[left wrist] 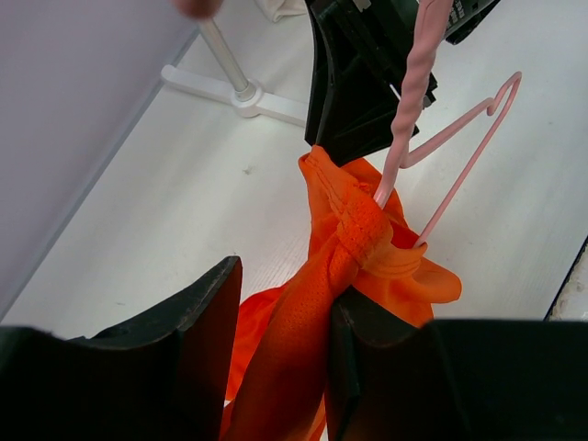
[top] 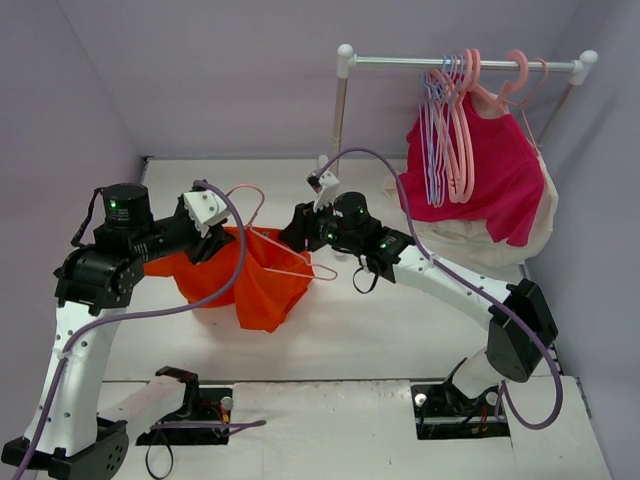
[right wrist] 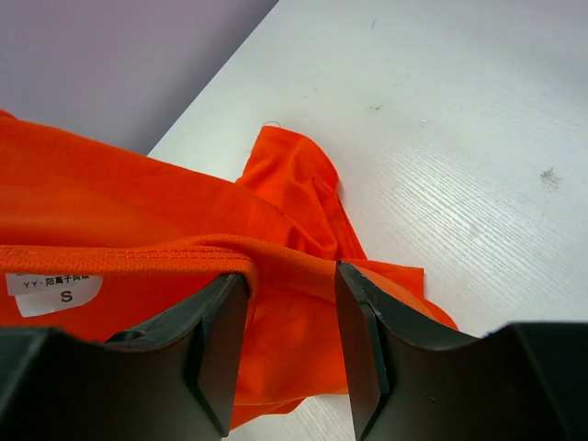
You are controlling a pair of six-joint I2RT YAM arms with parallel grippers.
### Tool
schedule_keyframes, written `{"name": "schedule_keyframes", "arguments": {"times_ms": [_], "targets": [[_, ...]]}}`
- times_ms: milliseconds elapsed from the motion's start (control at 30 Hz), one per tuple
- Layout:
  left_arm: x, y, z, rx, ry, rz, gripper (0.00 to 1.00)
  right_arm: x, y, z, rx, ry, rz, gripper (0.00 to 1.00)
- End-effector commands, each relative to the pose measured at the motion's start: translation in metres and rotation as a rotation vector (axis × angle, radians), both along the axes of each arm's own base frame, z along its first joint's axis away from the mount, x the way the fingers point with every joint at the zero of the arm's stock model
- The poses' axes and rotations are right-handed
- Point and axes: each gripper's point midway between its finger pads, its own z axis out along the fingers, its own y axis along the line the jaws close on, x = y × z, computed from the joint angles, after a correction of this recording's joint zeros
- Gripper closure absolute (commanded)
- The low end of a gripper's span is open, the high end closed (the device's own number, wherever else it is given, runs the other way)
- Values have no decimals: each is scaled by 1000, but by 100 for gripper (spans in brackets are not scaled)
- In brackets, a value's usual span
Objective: Place the t-shirt on the hanger
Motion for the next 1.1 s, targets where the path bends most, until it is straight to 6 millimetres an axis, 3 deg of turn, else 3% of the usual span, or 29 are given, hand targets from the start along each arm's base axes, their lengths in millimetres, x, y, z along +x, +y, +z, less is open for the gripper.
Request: {"name": "schedule_keyframes", "arguments": {"times_ms": [0,233,400,1000,1067], "targets": [[5,-2,23,-29,-95,-5,100,10,12,34,66,-69,-20,60],[12,2,20,-1,-103,20,100,-17,35,47,97,-76,143,54],[18,6,20,21,-116,35,100,-21,35,50,97,-69,164,52],[22,3,37,12,-151,23,100,1,34,-2,-44,22,54,66],[22,4,37,15,-154,31,100,7,28,-8,-67,24,13,73]]}}
